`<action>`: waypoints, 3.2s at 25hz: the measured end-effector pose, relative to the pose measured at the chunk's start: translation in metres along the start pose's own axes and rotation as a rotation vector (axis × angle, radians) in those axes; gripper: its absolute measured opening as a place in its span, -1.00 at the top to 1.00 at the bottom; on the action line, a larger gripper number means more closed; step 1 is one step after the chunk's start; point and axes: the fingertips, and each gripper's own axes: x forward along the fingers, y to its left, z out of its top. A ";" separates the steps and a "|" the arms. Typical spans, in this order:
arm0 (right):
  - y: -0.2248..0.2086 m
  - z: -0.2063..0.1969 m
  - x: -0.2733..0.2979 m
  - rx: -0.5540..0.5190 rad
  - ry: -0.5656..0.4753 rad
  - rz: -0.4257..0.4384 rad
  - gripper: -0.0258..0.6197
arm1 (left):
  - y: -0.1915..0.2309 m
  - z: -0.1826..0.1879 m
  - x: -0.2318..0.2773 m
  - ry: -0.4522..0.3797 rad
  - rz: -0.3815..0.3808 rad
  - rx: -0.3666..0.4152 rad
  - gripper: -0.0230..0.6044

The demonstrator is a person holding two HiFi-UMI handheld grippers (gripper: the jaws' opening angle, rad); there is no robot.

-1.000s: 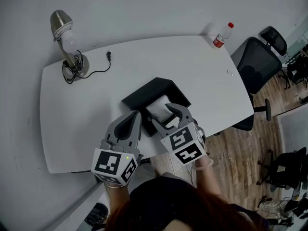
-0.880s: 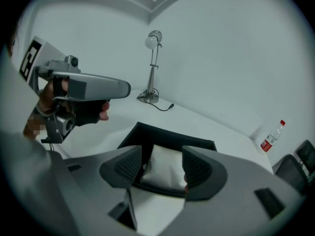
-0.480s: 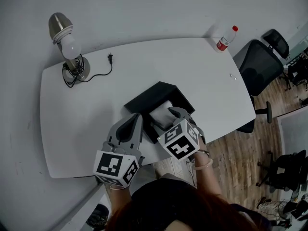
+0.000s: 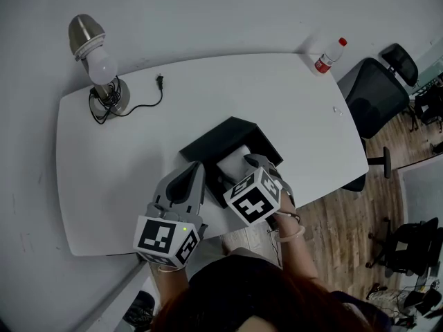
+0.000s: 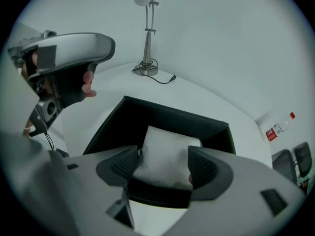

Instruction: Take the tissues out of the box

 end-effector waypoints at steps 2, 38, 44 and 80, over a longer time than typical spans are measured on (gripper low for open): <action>-0.003 -0.002 0.002 -0.006 0.025 -0.023 0.01 | 0.000 0.000 0.001 0.000 -0.001 0.001 0.86; -0.012 0.005 -0.027 0.029 -0.115 -0.063 0.27 | -0.022 0.003 -0.040 -0.017 0.055 0.039 0.86; -0.012 0.014 -0.052 0.046 -0.256 -0.068 0.27 | -0.040 0.005 -0.049 -0.025 0.052 0.061 0.86; 0.033 -0.025 -0.211 0.080 -0.796 -0.196 0.28 | -0.150 0.001 -0.139 -0.094 0.074 0.185 0.86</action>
